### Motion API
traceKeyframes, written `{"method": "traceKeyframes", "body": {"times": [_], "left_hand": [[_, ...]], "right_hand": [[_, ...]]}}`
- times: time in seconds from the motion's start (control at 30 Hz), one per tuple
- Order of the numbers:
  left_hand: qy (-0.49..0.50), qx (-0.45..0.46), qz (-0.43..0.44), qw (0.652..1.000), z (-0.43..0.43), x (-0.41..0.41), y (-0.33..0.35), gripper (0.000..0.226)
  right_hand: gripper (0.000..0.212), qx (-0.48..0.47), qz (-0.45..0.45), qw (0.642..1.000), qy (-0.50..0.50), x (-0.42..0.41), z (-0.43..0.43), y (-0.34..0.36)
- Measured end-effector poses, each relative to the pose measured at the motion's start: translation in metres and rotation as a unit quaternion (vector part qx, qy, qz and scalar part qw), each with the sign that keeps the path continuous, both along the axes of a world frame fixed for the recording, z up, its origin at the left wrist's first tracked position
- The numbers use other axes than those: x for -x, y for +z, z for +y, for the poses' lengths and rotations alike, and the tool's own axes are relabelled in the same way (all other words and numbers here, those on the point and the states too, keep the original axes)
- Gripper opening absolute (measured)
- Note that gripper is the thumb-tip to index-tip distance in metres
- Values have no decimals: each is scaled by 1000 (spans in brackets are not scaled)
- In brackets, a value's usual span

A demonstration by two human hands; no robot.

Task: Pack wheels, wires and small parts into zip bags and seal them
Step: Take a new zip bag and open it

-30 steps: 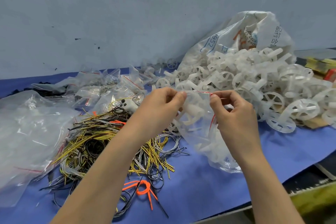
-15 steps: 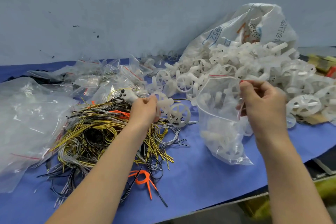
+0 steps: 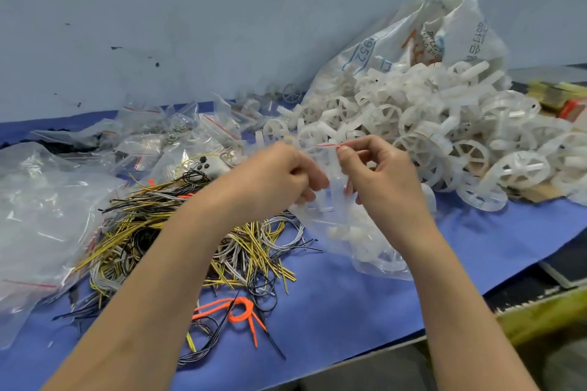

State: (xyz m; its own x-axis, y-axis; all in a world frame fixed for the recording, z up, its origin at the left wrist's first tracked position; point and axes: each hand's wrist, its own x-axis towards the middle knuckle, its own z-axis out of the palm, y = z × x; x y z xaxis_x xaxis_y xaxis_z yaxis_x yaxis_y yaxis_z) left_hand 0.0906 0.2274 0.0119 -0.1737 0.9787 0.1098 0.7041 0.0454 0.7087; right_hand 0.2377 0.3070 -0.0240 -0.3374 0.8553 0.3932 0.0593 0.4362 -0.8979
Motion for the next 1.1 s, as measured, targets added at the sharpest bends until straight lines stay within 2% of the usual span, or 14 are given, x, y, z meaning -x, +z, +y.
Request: {"method": "traceKeyframes", "body": {"times": [0.13,0.17,0.23,0.27,0.3,0.37,0.4,0.43,0.47,0.53,0.63,0.7,0.9,1.1], "left_hand": [[-32,134,94,986,9,-15,-29,16],[-21,134,77,988,8,-21,-34,11],[-56,50,70,995,6,-29,-39,23],[-108,35,165,980,5,-31,-46,27],[-75,52,173,981,8,-32,-51,30],[-85,80,153,981,13,-31,-54,33],[-74,63,124,987,12,-29,-54,31],[-55,109,50,991,14,-29,-55,26],[-49,127,40,990,13,-24,-56,19],[-52,96,77,991,9,-14,-49,14],[-29,117,141,983,-8,2,-19,39],[18,124,115,985,-25,17,1,42],[174,9,-20,985,-63,56,44,46],[247,-126,45,960,-20,53,17,39]], "right_hand": [[9,-33,-40,999,8,8,-11,-5],[9,-46,-54,997,13,10,-14,-6],[9,-74,-89,993,28,12,-18,-9],[9,-79,-104,991,41,12,-19,-10],[10,-76,-113,989,55,12,-19,-11],[16,-51,-110,990,73,9,-15,-12],[21,-33,-95,992,69,7,-11,-12],[24,-11,-74,996,54,4,-5,-13],[27,14,-52,998,31,0,1,-14],[31,70,-25,997,-14,-8,13,-18],[30,118,-47,991,-43,-13,23,-28],[27,116,-63,990,-48,-12,25,-32],[23,77,-53,994,-48,-10,23,-28],[20,-3,-91,996,-17,4,-3,-14]]}}
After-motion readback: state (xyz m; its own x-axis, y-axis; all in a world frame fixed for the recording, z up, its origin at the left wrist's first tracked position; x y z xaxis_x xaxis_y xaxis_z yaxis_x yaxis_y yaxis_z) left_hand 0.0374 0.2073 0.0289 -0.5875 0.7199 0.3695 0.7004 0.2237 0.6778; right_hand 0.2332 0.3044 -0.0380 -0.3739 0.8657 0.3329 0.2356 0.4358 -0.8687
